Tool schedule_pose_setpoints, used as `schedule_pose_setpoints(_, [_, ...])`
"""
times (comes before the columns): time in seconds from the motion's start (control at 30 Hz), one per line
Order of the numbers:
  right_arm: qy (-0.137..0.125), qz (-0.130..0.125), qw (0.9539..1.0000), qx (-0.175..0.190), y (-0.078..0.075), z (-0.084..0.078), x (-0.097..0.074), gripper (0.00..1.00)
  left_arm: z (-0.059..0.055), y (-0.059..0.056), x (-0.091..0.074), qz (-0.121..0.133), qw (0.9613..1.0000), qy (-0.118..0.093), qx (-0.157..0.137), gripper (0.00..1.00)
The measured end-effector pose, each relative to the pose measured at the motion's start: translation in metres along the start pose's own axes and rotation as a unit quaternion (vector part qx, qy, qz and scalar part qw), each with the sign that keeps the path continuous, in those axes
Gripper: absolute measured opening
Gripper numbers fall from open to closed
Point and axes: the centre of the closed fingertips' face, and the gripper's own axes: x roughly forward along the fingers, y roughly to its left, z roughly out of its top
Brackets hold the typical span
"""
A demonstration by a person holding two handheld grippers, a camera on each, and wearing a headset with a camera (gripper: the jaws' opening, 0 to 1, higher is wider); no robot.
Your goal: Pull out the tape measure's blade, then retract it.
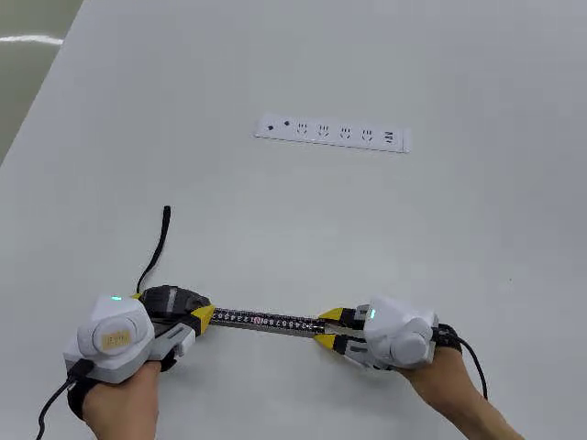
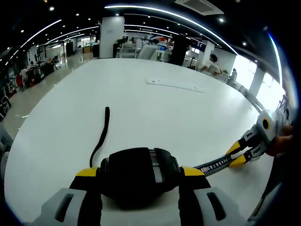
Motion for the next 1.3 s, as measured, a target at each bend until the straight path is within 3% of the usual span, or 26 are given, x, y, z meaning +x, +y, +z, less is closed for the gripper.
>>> schedule_pose_setpoints(0.17, [-0.004,0.007,0.9999,0.012,-0.003,0.002,0.002,0.12,-0.001,0.001,-0.001,-0.001,1.0,0.001,-0.005,0.62])
schedule_pose_setpoints(0.47, [0.003,0.016,0.9999,0.003,-0.002,0.005,0.007,0.12,-0.001,0.0,-0.001,-0.004,0.9999,0.003,-0.011,0.62])
schedule_pose_setpoints(1.3, [0.011,0.019,0.9998,0.0,0.0,0.018,0.019,0.12,-0.001,0.001,-0.004,-0.018,0.9996,0.003,-0.021,0.6])
